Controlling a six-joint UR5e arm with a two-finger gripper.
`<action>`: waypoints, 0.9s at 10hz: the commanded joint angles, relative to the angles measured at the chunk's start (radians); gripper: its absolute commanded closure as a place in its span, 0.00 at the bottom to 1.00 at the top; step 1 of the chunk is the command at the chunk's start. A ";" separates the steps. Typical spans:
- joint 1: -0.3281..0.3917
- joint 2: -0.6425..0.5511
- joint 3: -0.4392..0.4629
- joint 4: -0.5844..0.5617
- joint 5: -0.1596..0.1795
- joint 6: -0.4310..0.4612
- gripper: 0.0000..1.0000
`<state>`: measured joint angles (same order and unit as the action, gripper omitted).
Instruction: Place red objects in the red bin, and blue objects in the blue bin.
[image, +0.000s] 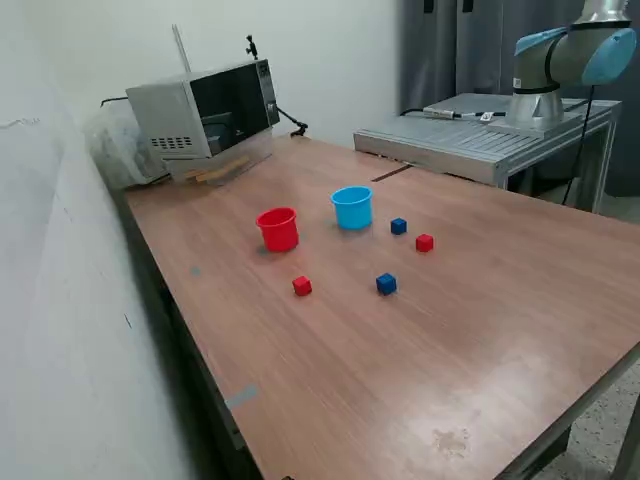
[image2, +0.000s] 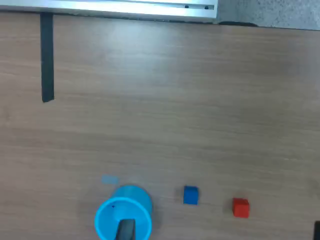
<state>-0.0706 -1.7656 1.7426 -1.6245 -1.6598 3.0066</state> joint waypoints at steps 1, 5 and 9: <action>0.002 -0.003 0.000 0.000 0.000 -0.008 0.00; 0.014 0.000 -0.015 0.006 0.006 -0.005 0.00; 0.020 -0.011 -0.011 0.180 0.026 0.029 0.00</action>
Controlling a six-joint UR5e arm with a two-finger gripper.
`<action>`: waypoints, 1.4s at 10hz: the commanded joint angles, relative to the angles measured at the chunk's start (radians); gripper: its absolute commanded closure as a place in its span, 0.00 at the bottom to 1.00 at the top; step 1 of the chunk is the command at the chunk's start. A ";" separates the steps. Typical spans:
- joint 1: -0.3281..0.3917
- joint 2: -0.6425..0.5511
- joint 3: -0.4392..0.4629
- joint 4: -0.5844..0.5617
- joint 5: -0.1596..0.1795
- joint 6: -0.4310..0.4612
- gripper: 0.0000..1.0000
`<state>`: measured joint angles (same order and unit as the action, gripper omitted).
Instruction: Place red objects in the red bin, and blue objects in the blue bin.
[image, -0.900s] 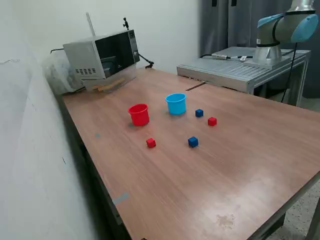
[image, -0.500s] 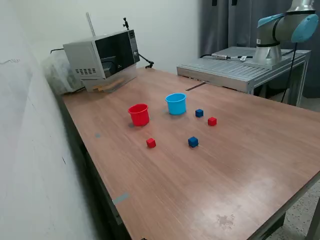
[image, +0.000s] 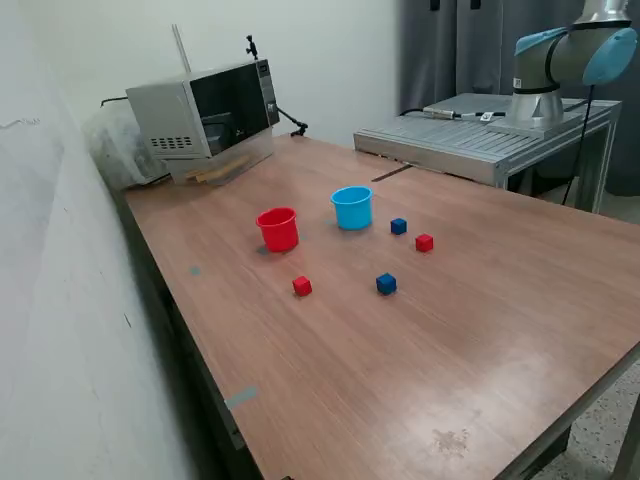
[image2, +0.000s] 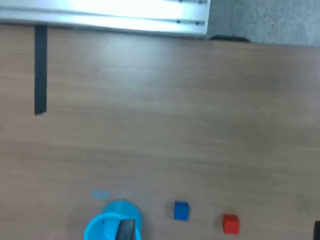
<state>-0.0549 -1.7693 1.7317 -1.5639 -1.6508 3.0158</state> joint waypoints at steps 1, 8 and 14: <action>0.003 -0.007 -0.004 0.126 0.079 0.018 0.00; 0.001 0.010 -0.017 0.021 0.106 0.114 0.00; 0.062 0.115 0.023 -0.354 0.117 0.256 0.00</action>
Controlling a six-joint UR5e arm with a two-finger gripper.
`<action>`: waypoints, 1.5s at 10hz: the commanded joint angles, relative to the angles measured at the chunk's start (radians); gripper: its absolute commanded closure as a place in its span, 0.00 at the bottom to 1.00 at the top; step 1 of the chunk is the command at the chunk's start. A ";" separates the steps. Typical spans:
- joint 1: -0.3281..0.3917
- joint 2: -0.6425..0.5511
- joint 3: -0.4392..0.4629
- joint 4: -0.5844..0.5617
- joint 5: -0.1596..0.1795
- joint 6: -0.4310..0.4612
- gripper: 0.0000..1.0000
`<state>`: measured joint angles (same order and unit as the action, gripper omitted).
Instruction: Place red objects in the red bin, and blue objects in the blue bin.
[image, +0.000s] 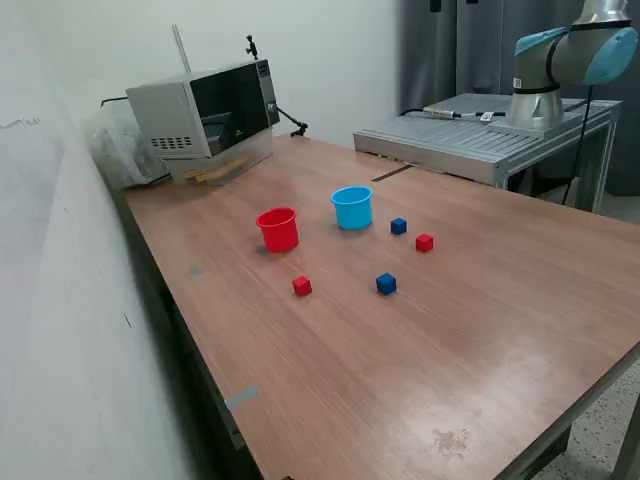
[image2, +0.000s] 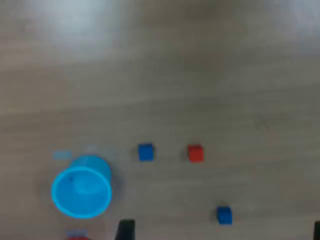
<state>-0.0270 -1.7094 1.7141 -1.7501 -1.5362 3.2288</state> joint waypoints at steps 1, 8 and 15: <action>0.036 0.074 0.097 -0.240 0.002 0.051 0.00; 0.062 0.289 0.306 -0.543 0.001 0.088 0.00; 0.032 0.516 0.240 -0.667 -0.019 0.086 0.00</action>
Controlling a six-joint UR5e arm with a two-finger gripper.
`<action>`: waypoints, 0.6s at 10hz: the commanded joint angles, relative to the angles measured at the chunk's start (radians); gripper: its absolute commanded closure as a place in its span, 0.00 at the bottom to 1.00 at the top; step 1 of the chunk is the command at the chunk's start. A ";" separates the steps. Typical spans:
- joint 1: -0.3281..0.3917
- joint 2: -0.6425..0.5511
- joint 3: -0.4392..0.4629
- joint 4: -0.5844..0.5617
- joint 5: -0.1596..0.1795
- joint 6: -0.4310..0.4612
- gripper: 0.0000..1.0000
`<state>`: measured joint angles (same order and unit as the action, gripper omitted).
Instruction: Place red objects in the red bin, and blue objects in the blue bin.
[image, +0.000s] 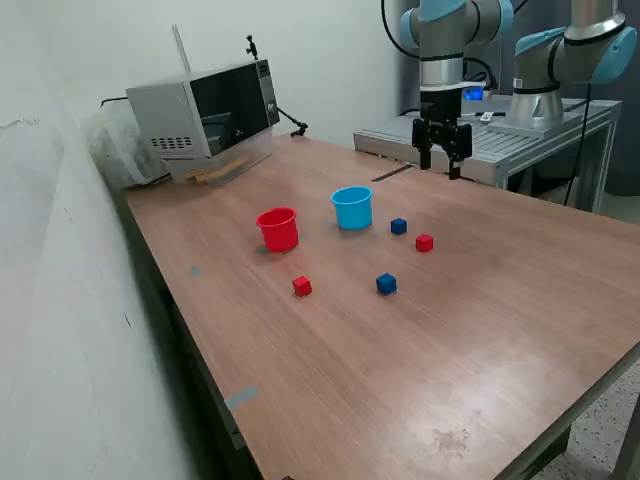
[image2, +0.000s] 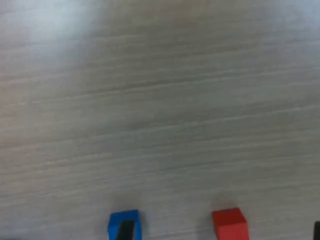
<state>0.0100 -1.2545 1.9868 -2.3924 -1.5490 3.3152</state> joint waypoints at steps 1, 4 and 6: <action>-0.005 0.070 -0.045 -0.027 -0.010 -0.003 0.00; -0.007 0.115 -0.057 -0.054 -0.014 -0.035 0.00; -0.008 0.150 -0.057 -0.067 -0.014 -0.075 0.00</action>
<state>0.0038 -1.1488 1.9354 -2.4396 -1.5612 3.2820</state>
